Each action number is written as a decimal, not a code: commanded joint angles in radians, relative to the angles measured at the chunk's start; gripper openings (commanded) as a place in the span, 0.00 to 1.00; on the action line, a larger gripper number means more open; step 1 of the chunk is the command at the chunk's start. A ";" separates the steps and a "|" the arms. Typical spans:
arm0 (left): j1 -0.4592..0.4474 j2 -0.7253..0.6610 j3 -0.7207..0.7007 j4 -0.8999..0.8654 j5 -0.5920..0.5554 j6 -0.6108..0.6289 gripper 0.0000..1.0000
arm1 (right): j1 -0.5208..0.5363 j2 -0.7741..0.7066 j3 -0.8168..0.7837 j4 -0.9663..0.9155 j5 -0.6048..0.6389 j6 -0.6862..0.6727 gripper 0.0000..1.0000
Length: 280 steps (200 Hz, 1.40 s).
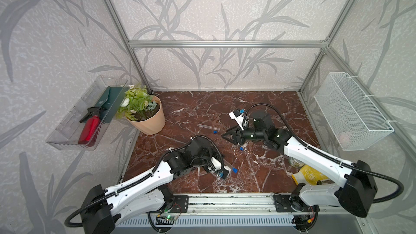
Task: Insert stoppers into test tubes
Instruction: Insert the stopper into the test tube.
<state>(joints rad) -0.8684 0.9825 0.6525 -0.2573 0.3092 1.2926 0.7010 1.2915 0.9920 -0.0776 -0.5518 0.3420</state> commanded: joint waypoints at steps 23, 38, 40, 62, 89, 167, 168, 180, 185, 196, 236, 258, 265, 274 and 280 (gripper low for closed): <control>0.017 -0.011 -0.036 0.298 -0.137 -0.556 0.00 | -0.091 -0.139 0.046 -0.219 0.097 0.103 0.53; 0.019 -0.017 -0.065 0.431 -0.208 -0.777 0.00 | -0.126 -0.155 0.084 -0.308 0.091 0.195 0.54; 0.019 -0.019 -0.070 0.454 -0.216 -0.801 0.00 | -0.132 -0.156 0.092 -0.323 0.088 0.212 0.54; 0.020 -0.028 -0.164 0.753 -0.339 -1.074 0.00 | -0.204 -0.170 0.136 -0.394 -0.024 0.380 0.57; 0.020 -0.002 -0.235 0.971 -0.421 -1.213 0.00 | -0.226 -0.202 0.125 -0.267 -0.167 0.570 0.68; 0.031 0.065 -0.236 1.130 -0.325 -1.269 0.00 | -0.208 -0.079 0.169 0.017 -0.353 0.862 0.78; 0.031 0.064 -0.237 1.131 -0.323 -1.270 0.00 | -0.208 -0.078 0.172 0.016 -0.354 0.861 0.78; 0.032 0.069 -0.235 1.133 -0.312 -1.275 0.00 | -0.198 -0.064 0.180 0.018 -0.364 0.861 0.79; 0.032 0.072 -0.234 1.131 -0.308 -1.277 0.00 | -0.194 -0.057 0.181 0.023 -0.369 0.862 0.80; 0.035 0.075 -0.234 1.129 -0.294 -1.281 0.00 | -0.187 -0.044 0.186 0.042 -0.383 0.866 0.80; 0.039 0.084 -0.223 1.111 -0.263 -1.286 0.00 | -0.153 -0.007 0.223 0.053 -0.407 0.861 0.82; 0.042 0.087 -0.220 1.113 -0.260 -1.286 0.00 | -0.144 0.004 0.228 0.019 -0.411 0.833 0.78; 0.043 0.086 -0.219 1.115 -0.257 -1.286 0.00 | -0.143 0.006 0.221 0.018 -0.411 0.833 0.76; 0.043 0.088 -0.218 1.114 -0.251 -1.285 0.00 | -0.141 0.008 0.216 0.022 -0.410 0.833 0.74; 0.045 0.090 -0.217 1.114 -0.250 -1.285 0.00 | -0.141 0.010 0.215 0.025 -0.411 0.835 0.72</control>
<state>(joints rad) -0.8322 1.0676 0.4114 0.8238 0.0349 0.0257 0.5533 1.2919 1.1919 -0.0612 -0.9344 1.1893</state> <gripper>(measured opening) 0.164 0.746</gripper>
